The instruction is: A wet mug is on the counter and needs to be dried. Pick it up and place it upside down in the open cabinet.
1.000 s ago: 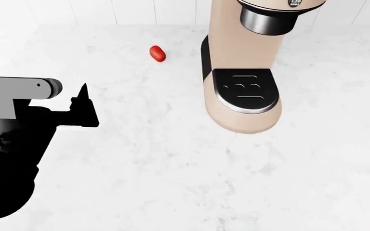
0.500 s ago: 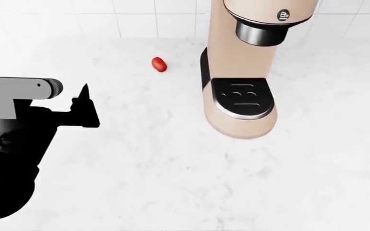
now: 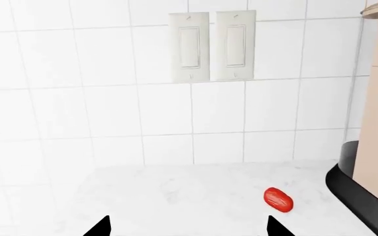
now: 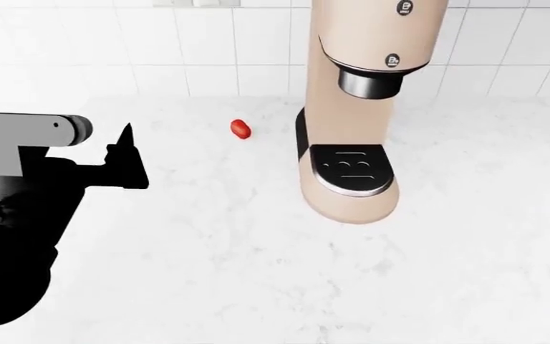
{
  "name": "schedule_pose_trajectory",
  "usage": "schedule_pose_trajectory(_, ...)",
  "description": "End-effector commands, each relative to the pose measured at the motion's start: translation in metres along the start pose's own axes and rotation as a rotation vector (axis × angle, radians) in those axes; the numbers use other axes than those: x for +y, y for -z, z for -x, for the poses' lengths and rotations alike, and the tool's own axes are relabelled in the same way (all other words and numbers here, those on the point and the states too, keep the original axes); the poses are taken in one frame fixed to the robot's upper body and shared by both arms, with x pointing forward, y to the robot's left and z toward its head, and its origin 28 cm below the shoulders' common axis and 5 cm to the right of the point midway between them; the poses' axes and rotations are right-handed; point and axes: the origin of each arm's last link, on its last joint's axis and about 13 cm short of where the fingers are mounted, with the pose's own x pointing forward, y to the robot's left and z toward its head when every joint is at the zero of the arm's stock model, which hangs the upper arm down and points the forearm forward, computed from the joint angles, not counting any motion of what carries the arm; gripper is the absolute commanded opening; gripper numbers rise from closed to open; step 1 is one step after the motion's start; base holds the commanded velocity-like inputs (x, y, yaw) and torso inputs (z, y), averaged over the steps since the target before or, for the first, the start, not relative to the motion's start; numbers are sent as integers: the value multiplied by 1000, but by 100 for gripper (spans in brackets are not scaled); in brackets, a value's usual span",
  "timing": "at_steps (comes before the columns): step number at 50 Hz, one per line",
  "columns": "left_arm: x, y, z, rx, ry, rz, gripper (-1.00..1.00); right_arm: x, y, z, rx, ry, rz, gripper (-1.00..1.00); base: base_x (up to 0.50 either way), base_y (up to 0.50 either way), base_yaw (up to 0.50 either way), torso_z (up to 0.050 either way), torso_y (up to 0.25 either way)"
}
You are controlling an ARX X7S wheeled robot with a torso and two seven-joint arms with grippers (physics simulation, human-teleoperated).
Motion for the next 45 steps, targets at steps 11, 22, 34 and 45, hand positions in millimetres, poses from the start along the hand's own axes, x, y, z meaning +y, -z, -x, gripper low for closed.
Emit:
schedule_pose_trajectory(11,-3,0,1,3,1,-1,100,-7,-14,14,-50,-173,-44,100,0,0,0,-3,250)
schedule_pose_trajectory(22,-5,-2,2,3,3,-3,100,-9,-32,49,-100,-380,-95,100,0,0,0,-2,250)
schedule_pose_trajectory(34,-9,-3,5,12,22,-7,100,-31,-28,94,-118,-348,-42,100,0,0,0,-2,250)
schedule_pose_trajectory(45,-13,-4,13,14,43,-17,100,-48,29,135,-108,-288,40,100,0,0,0,-2,250)
